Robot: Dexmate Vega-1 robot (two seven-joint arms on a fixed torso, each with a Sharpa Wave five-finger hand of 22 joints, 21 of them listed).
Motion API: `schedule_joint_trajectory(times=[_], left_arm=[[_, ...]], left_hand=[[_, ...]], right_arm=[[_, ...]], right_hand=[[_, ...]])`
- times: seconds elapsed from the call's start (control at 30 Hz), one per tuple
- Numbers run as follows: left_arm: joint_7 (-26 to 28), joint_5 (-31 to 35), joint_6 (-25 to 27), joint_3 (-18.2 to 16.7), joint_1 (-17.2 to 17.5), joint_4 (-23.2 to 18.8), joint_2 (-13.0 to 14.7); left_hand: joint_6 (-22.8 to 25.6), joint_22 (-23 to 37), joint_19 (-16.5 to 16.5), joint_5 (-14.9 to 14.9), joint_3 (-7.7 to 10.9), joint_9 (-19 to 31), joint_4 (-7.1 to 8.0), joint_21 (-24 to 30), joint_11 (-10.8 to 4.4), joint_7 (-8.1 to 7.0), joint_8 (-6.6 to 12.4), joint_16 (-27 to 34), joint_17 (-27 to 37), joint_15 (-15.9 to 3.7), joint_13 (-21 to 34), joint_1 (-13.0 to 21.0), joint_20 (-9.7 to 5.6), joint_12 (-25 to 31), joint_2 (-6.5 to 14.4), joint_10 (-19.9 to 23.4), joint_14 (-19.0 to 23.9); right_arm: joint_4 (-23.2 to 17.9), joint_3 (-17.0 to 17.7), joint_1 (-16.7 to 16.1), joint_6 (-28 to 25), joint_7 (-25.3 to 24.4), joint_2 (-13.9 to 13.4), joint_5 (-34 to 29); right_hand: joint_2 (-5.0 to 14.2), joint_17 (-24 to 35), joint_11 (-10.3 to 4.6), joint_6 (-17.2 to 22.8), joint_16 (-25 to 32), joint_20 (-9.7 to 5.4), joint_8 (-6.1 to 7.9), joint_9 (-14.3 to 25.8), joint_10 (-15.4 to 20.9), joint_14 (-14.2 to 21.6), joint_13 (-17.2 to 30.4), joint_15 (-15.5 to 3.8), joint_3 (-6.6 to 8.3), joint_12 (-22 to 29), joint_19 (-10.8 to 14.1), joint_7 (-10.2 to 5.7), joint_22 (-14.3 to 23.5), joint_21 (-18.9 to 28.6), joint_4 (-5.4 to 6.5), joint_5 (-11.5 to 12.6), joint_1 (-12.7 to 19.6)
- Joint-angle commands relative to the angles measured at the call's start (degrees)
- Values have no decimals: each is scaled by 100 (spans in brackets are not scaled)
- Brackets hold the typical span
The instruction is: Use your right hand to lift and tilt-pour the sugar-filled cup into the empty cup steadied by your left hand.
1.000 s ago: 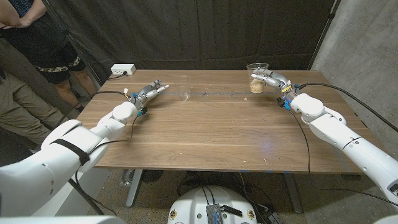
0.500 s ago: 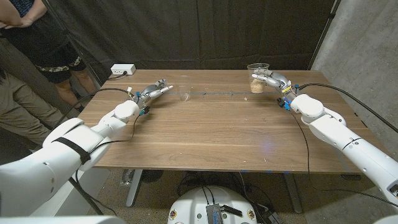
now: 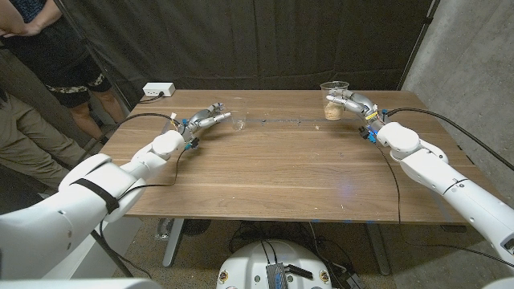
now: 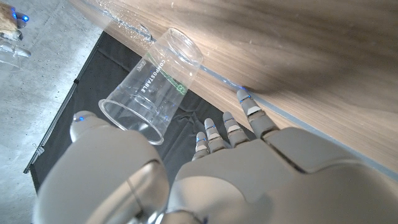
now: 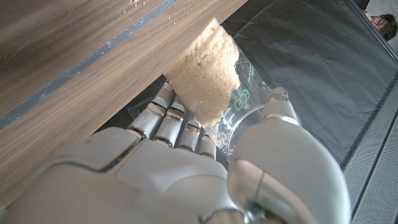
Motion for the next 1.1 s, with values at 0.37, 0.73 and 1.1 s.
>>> schedule_joint_trajectory(times=[0.37,0.73,1.1], left_arm=[[126,144,313,140,-158,53,-198],[146,94,724,375,-309,78,-287],[199,42,794,591,-427,75,-330]], left_hand=[[81,15,-23,49,-86,34,14,7,-32,-13,58,39,31,-327,20,15,-27,55,84,20,23],[82,17,-36,68,-117,40,16,5,-28,-7,67,40,31,-314,22,37,-30,60,121,28,19],[90,19,-32,84,-142,44,16,8,-43,-7,77,44,32,-326,24,58,-31,63,147,28,28]], right_arm=[[-221,176,-277,28,-71,-203,119],[-283,224,-366,18,-116,-257,151],[-194,229,-342,73,-83,-252,177]], right_hand=[[42,34,-6,71,-39,-446,31,20,54,65,38,-995,21,29,-30,13,14,42,27,14,15],[45,47,-4,85,-51,-448,29,20,59,72,47,-995,22,29,-34,19,13,49,30,12,7],[47,59,-13,90,-62,-455,25,20,61,77,56,-996,24,28,-36,20,11,56,29,12,7]])
